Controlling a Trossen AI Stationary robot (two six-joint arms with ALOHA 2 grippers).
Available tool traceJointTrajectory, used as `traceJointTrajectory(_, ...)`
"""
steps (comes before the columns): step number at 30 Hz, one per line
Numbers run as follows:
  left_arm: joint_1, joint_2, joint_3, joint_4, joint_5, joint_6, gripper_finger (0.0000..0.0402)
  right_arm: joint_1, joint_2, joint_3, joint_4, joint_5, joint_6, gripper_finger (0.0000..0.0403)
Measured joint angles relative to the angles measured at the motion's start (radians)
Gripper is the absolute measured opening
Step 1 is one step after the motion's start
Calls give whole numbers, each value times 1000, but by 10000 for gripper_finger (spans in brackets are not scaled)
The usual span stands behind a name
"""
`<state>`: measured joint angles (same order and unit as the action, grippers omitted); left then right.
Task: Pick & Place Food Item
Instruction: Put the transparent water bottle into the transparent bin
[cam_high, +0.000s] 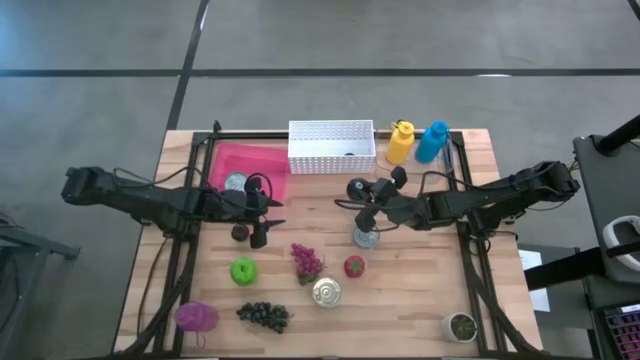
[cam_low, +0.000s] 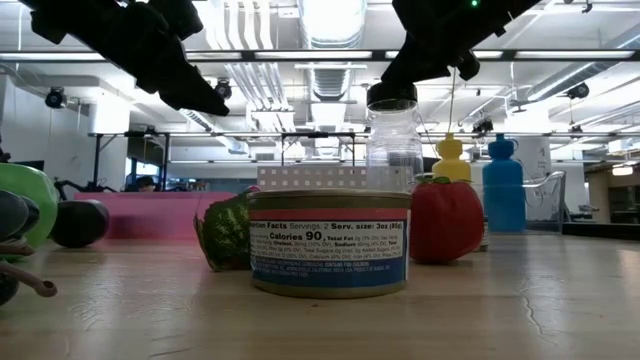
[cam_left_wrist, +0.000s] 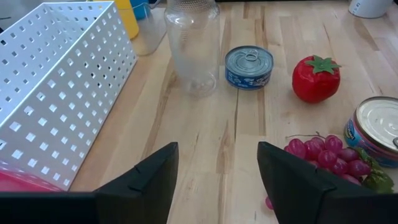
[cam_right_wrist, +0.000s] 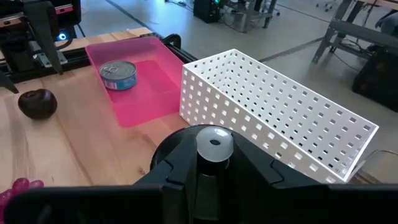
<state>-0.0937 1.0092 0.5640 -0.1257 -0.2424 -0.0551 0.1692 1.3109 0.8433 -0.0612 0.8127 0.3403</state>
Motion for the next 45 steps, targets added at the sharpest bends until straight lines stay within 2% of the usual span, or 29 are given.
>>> traceJointTrajectory(28, 0, 0, 0, -8, 0, -1, 224, 1, -23, 4, -4, -2, -8, 72)
traceJointTrajectory(45, 0, 0, -1, -50, 0, -19, 223, 1, -30, 130, -47, 1, -58, 72)
